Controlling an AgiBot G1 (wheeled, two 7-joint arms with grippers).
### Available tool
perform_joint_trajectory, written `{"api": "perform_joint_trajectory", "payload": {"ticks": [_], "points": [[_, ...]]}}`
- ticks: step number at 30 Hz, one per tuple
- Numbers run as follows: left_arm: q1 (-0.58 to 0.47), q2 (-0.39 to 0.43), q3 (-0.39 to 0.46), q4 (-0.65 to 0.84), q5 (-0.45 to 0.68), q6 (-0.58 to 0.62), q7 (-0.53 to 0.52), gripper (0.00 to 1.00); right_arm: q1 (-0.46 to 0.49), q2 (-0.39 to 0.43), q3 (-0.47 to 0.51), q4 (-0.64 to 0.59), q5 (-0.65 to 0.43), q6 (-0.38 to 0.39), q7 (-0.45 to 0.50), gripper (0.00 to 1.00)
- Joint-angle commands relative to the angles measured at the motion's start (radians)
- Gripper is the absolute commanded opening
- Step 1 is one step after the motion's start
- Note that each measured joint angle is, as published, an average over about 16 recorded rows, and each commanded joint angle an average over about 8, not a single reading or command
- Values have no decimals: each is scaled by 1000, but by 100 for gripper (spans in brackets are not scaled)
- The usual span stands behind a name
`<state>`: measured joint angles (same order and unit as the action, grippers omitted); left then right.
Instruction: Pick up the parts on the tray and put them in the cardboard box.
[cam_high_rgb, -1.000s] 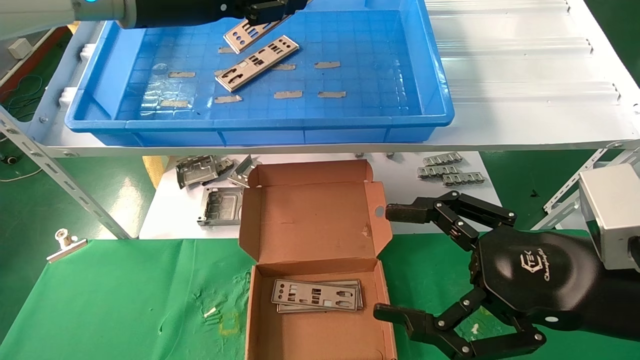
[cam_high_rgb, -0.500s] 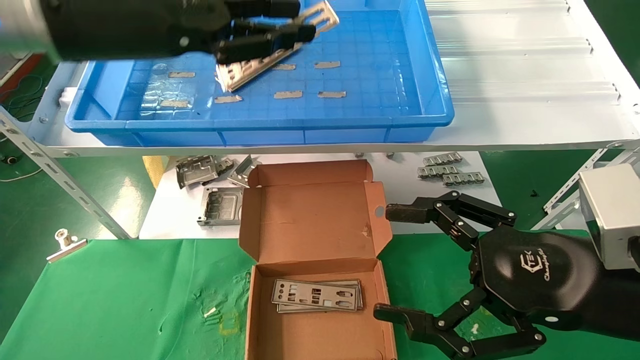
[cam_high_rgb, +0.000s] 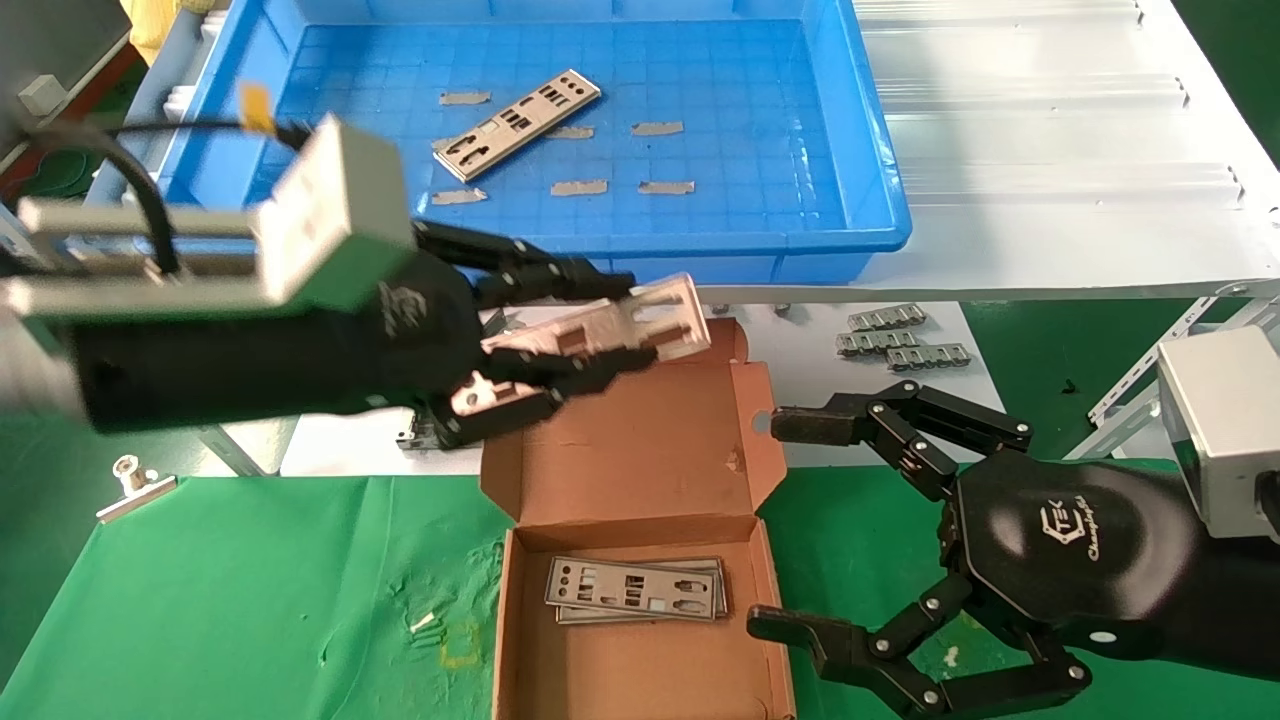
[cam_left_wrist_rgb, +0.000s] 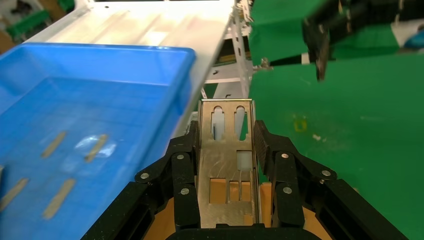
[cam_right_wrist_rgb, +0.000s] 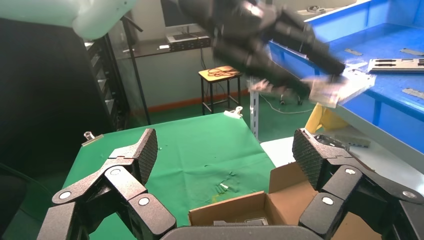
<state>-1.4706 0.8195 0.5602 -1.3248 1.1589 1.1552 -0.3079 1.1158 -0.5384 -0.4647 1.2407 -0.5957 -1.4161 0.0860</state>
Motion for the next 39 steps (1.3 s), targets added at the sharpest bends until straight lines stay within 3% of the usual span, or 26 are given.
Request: {"api": "perform_joint_trajectory", "payload": {"ticks": [1, 5, 9, 17, 19, 25, 26, 34, 39], "points": [[53, -4, 0, -32, 5, -20, 47, 0, 0, 0, 0, 0, 0, 0, 0, 100], [157, 34, 25, -28, 41, -67, 143, 0, 0, 0, 0, 0, 0, 0, 0, 100], [238, 73, 62, -18, 97, -127, 172, 0, 0, 0, 0, 0, 0, 0, 0, 100], [330, 138, 129, 27, 226, -218, 248, 0, 0, 0, 0, 0, 0, 0, 0, 100], [338, 152, 139, 42, 247, -230, 275, 15, 0, 0, 0, 0, 0, 0, 0, 100], [353, 193, 161, 92, 282, -251, 334, 90, 0, 0, 0, 0, 0, 0, 0, 100], [354, 201, 163, 101, 287, -255, 344, 98, 0, 0, 0, 0, 0, 0, 0, 100], [346, 247, 166, 158, 295, -273, 427, 100, 0, 0, 0, 0, 0, 0, 0, 100], [329, 250, 165, 174, 288, -255, 427, 100, 0, 0, 0, 0, 0, 0, 0, 100]]}}
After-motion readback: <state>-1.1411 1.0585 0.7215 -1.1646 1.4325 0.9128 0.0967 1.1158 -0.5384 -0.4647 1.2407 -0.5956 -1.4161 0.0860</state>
